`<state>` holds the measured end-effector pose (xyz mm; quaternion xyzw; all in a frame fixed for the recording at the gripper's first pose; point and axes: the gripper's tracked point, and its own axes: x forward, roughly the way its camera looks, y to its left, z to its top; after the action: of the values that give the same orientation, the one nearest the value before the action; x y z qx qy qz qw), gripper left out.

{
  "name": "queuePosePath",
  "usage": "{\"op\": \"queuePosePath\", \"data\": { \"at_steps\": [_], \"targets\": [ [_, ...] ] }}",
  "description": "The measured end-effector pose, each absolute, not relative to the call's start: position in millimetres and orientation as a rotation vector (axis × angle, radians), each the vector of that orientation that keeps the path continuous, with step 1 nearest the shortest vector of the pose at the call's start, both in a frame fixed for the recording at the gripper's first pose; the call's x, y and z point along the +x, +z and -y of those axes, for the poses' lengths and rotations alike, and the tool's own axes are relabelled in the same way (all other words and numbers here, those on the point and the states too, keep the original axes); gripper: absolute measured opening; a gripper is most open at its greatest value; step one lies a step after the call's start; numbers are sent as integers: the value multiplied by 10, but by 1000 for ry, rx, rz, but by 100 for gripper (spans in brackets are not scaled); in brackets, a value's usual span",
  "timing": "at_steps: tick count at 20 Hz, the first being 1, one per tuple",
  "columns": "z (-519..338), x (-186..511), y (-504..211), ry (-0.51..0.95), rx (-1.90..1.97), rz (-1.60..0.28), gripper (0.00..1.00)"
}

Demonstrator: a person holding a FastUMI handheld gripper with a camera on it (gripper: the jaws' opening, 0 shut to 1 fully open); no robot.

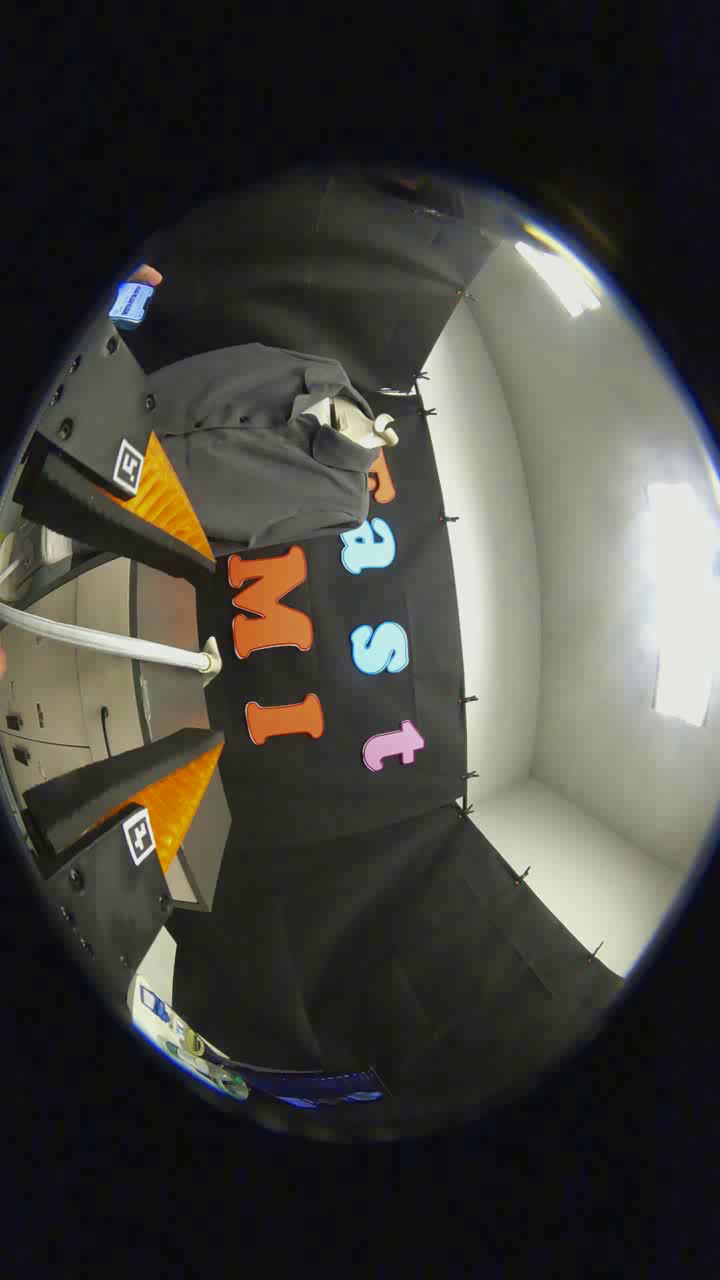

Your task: Iron the clothes twice with a garment steamer, once on the left side and once on the right side.

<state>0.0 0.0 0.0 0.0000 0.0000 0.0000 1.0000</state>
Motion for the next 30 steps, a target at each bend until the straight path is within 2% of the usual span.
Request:
{"op": "queuePosePath", "data": {
  "at_steps": [6,30],
  "targets": [
    [41,5,-87,-39,-22,-13,98],
    [-160,83,-135,-13,-38,-23,98]
  ]
}}
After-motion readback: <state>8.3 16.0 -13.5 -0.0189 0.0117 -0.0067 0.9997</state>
